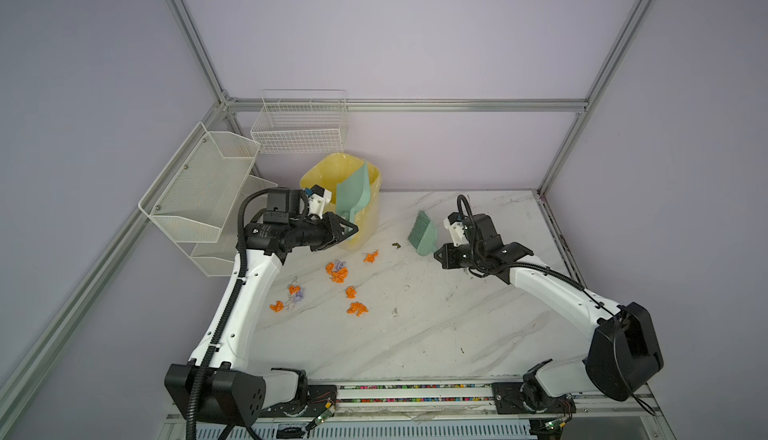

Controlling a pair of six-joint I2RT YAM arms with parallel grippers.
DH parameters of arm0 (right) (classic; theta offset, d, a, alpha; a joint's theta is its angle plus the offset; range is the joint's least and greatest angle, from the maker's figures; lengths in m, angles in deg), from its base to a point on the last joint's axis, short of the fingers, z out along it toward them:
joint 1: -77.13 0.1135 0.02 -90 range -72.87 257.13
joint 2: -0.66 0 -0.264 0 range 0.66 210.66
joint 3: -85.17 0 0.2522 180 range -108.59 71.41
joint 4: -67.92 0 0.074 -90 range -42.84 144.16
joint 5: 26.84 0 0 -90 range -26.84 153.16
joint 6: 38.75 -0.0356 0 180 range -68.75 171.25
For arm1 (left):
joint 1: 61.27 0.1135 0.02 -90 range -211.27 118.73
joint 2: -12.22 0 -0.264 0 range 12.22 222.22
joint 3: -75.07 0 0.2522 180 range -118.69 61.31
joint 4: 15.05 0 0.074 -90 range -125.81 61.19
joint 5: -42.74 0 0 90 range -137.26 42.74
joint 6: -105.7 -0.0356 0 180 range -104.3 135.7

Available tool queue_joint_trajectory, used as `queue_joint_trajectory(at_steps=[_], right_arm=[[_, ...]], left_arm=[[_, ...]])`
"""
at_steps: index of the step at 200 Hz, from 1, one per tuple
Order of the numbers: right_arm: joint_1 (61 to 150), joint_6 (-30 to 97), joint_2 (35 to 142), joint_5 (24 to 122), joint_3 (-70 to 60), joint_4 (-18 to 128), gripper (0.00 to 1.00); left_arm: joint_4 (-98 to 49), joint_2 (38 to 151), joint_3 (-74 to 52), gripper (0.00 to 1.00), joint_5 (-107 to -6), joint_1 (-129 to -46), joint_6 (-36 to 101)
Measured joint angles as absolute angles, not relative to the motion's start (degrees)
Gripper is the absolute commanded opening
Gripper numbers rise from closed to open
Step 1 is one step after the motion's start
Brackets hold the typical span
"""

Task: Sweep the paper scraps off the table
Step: 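Bring the empty dustpan down from the bin with the left gripper, then place the dustpan by the orange scraps with left gripper while right brings brush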

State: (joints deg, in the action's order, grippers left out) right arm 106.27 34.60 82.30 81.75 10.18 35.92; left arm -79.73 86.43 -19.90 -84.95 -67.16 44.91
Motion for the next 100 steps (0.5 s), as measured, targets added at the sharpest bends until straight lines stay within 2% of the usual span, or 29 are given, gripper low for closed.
queue_joint_trajectory(at_steps=[69, 100], right_arm=[[106.40, 31.35, 82.17, 87.26, 11.71, 38.33, 0.00], [107.13, 27.43, 82.22, 89.07, 12.89, 41.21, 0.00]], left_arm=[[-85.76, 80.07, -19.60, 0.00, -71.56, -76.45, 41.54], [-86.96, 74.72, -15.18, 0.00, -66.38, -79.68, 41.56]])
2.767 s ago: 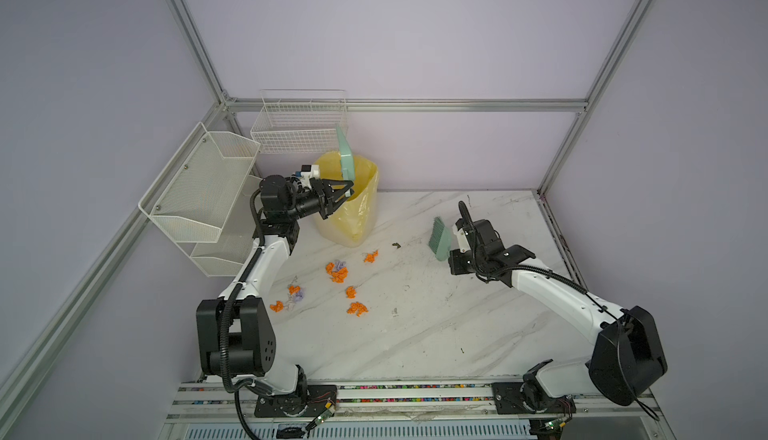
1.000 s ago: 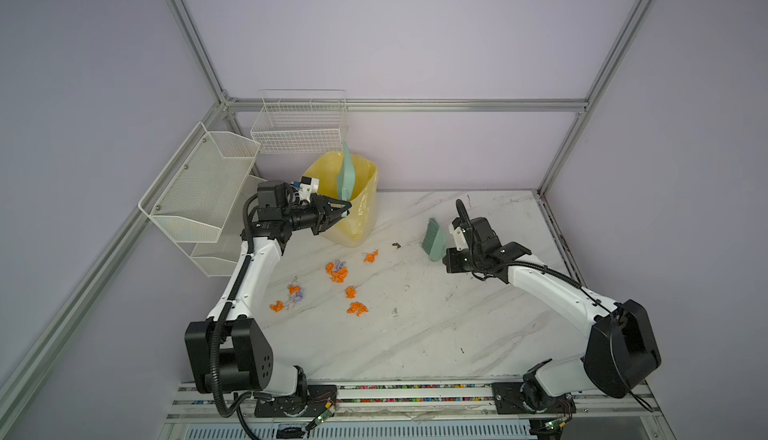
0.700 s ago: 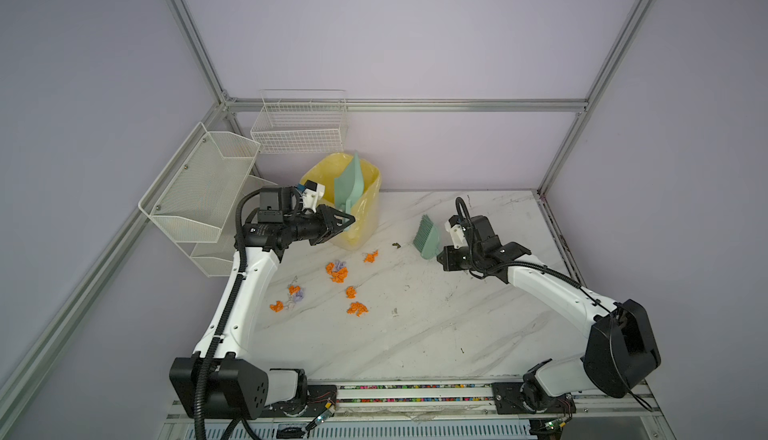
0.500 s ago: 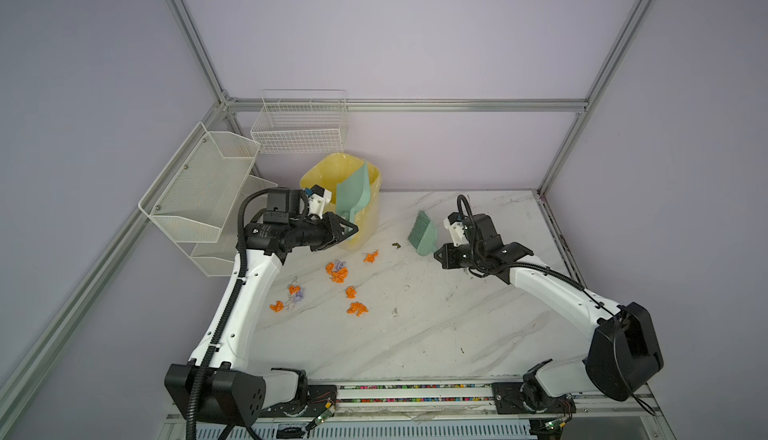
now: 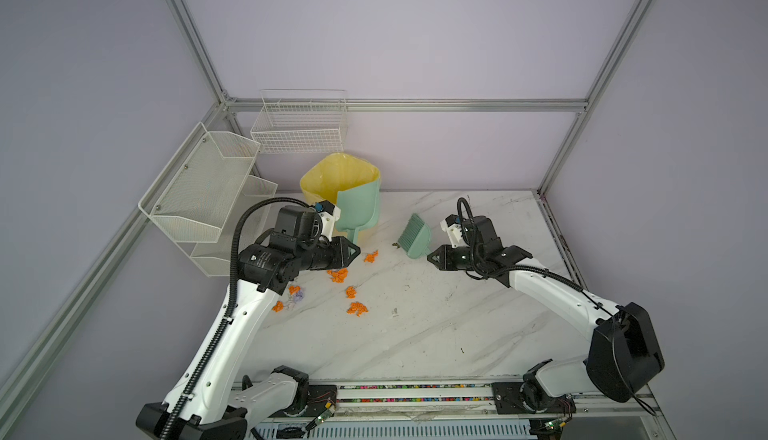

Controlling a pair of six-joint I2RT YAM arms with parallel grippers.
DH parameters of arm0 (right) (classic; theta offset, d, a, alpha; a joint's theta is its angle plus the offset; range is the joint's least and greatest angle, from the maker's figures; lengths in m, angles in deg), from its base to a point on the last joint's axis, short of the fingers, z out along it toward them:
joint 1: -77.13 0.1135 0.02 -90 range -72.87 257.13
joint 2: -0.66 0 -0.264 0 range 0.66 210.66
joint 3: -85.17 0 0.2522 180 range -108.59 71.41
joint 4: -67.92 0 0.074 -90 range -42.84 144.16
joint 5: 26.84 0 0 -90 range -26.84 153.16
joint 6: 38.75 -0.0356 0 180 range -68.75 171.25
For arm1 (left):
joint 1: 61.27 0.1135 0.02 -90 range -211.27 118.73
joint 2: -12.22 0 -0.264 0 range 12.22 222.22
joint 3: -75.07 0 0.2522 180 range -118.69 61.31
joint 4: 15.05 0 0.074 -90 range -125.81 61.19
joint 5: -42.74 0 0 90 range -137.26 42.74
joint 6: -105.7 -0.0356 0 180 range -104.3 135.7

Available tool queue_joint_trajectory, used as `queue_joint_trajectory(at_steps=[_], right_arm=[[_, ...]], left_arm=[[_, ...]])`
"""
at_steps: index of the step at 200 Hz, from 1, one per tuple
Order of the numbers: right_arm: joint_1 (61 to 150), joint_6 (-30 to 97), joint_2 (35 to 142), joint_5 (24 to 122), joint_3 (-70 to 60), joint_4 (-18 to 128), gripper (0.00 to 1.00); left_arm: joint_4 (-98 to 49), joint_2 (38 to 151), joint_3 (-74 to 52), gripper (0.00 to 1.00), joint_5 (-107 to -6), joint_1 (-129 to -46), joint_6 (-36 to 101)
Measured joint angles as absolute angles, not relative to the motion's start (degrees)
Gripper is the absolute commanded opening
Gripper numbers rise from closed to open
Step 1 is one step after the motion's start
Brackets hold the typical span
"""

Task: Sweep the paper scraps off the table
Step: 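Place the dustpan by the orange scraps with left gripper while right brings brush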

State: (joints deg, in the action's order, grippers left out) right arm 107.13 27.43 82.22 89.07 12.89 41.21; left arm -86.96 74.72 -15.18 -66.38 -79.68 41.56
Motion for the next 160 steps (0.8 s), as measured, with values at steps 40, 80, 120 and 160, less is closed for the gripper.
queue_joint_trajectory(at_steps=[40, 80, 120, 160], right_arm=[[109.33, 20.70, 84.66, 90.30, 13.35, 47.40, 0.00], [111.80, 15.54, 90.76, 90.30, 11.47, 50.52, 0.00], [113.46, 12.27, 94.17, 89.47, 9.87, 52.21, 0.00], [115.08, 9.23, 97.23, 88.85, 8.36, 54.61, 0.00]], left_arm=[[-90.16, 72.47, -8.45, 0.00, -60.45, -81.28, 41.61], [-91.84, 71.48, -2.59, 0.00, -54.03, -81.28, 41.96], [-91.99, 72.12, 1.95, 0.00, -51.95, -81.28, 42.79], [-91.90, 72.79, 3.11, 0.00, -49.13, -81.28, 44.23]])
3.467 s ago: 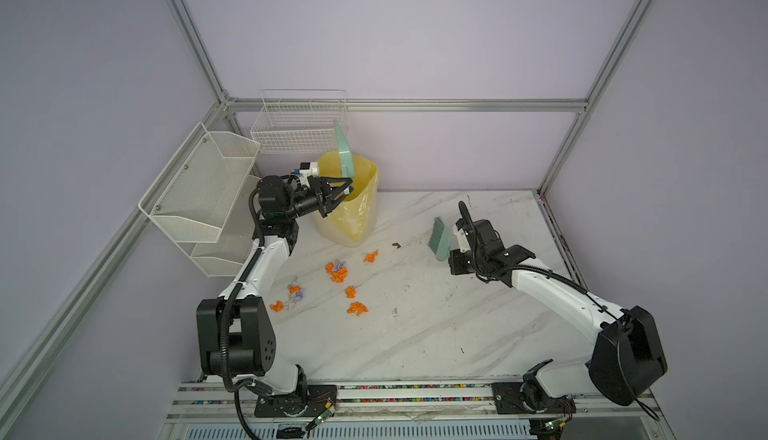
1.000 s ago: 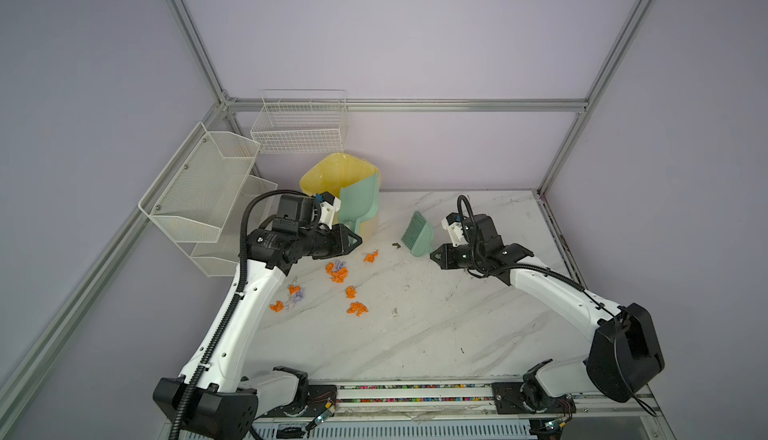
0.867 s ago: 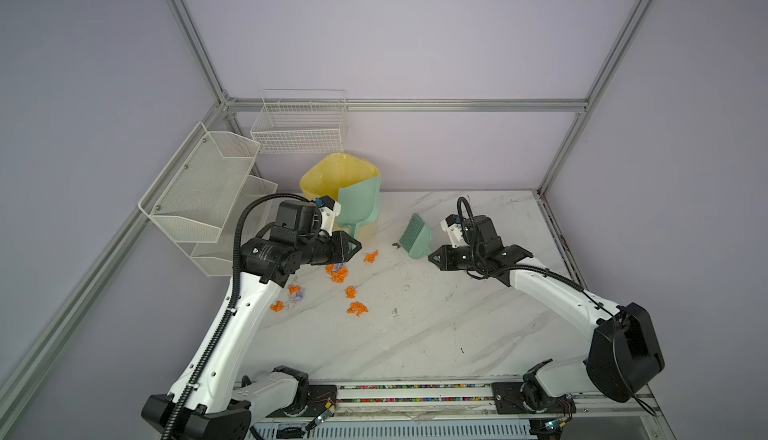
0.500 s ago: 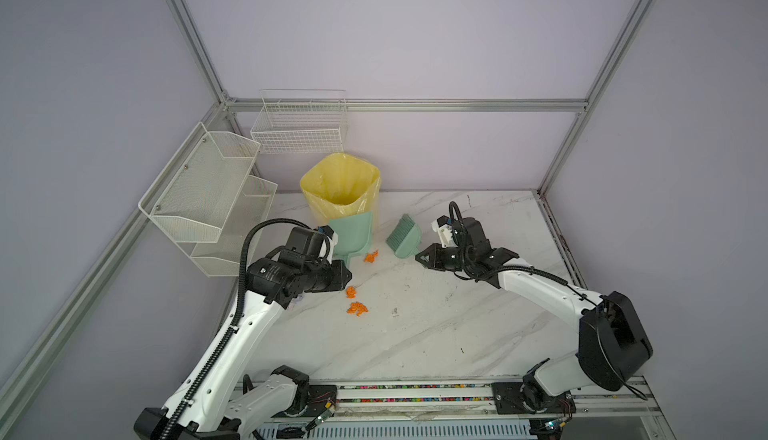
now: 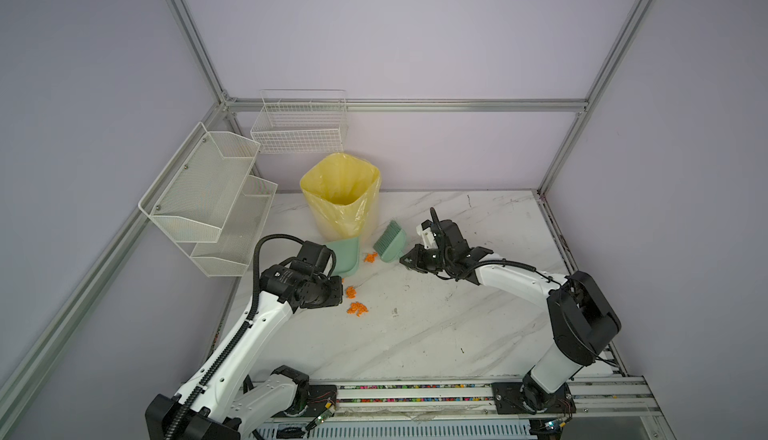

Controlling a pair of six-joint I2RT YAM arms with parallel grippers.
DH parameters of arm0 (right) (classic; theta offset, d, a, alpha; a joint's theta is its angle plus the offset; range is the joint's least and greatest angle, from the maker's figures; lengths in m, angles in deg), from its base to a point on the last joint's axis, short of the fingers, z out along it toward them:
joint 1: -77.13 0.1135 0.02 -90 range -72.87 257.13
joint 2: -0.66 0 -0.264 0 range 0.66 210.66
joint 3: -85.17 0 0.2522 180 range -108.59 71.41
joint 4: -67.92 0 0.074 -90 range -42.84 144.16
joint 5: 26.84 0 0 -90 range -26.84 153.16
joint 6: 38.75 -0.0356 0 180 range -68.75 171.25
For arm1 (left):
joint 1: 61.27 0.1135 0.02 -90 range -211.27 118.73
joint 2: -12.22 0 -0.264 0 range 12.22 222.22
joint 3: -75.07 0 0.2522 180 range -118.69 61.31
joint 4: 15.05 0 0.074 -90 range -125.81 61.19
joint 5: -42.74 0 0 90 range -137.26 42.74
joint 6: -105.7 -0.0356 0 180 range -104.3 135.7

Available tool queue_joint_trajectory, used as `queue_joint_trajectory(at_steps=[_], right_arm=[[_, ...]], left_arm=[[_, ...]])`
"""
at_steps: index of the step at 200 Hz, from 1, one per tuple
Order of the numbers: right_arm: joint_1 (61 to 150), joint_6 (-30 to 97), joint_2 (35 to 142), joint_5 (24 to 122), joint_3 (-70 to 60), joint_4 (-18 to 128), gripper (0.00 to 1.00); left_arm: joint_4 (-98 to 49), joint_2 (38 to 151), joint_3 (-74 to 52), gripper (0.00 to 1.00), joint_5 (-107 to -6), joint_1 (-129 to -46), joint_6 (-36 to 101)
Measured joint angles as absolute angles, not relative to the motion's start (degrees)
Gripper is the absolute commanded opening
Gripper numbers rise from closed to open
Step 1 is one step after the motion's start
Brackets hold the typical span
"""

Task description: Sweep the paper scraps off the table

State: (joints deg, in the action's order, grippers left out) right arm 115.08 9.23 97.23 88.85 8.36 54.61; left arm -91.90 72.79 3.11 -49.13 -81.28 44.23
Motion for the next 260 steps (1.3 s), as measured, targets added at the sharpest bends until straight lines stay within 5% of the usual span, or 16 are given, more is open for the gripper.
queue_joint_trajectory(at_steps=[163, 260], right_arm=[[117.44, 1.93, 104.66, 88.44, 8.10, 60.03, 0.00], [117.53, 1.82, 86.65, 88.68, 20.47, 55.16, 0.00]], left_arm=[[-89.52, 77.56, 3.96, 0.00, -46.81, -79.53, 45.06], [-89.22, 78.85, 3.96, 0.00, -45.31, -78.83, 44.80]])
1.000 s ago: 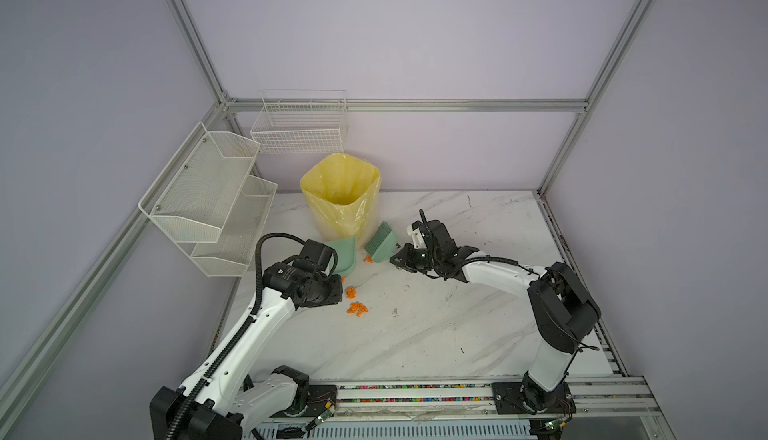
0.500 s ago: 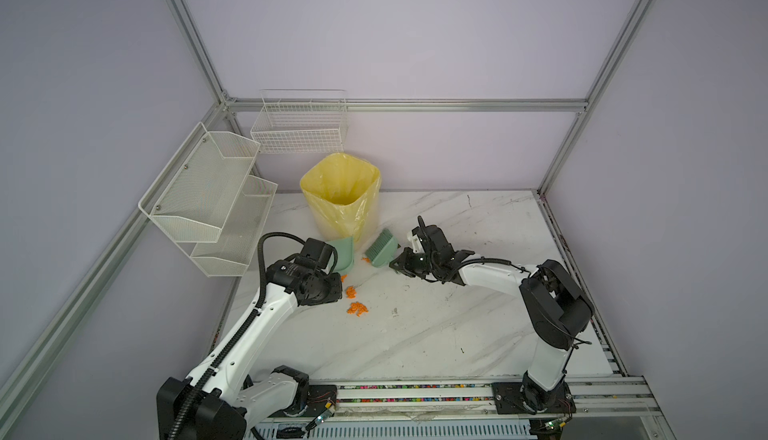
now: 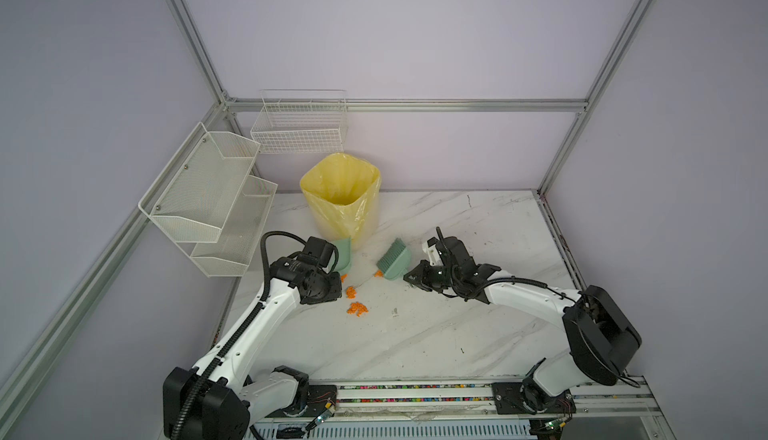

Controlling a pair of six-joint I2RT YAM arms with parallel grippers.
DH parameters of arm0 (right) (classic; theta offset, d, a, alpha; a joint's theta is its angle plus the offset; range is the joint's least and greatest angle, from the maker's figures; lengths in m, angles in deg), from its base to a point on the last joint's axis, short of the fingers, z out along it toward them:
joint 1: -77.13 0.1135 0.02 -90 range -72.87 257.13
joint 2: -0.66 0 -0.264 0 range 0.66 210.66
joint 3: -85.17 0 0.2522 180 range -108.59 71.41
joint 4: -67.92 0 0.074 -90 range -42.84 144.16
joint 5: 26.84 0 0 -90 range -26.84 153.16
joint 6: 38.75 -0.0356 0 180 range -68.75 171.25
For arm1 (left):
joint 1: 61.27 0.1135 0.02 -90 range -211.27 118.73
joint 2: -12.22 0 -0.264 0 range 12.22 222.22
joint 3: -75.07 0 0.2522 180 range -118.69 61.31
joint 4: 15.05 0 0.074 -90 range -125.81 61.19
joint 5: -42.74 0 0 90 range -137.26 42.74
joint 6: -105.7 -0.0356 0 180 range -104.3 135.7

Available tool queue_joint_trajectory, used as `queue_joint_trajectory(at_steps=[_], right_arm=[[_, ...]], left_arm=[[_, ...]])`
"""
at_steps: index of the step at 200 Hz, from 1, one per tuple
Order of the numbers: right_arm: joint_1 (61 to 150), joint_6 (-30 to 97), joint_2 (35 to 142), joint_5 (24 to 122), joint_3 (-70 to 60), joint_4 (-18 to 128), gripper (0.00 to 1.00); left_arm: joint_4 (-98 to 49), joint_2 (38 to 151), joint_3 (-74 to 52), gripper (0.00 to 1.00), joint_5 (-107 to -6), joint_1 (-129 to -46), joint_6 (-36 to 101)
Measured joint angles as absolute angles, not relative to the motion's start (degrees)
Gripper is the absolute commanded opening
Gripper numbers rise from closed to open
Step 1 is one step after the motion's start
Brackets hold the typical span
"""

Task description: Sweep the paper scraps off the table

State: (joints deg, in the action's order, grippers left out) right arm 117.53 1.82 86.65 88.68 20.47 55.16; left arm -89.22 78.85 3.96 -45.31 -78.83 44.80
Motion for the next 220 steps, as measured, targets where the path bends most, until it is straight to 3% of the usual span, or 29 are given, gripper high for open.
queue_joint_trajectory(at_steps=[31, 117, 220], right_arm=[[120.35, 2.06, 83.16, 87.02, 17.70, 51.24, 0.00], [135.47, 1.80, 92.73, 85.93, 11.64, 51.31, 0.00], [137.77, 0.92, 98.17, 87.61, 13.04, 52.27, 0.00]], left_arm=[[-88.39, 79.00, 3.94, 0.00, -45.65, -78.68, 44.78], [-87.99, 80.23, 3.94, 0.00, -45.63, -77.91, 44.32], [-87.99, 80.25, 3.94, 0.00, -45.72, -77.39, 43.55]])
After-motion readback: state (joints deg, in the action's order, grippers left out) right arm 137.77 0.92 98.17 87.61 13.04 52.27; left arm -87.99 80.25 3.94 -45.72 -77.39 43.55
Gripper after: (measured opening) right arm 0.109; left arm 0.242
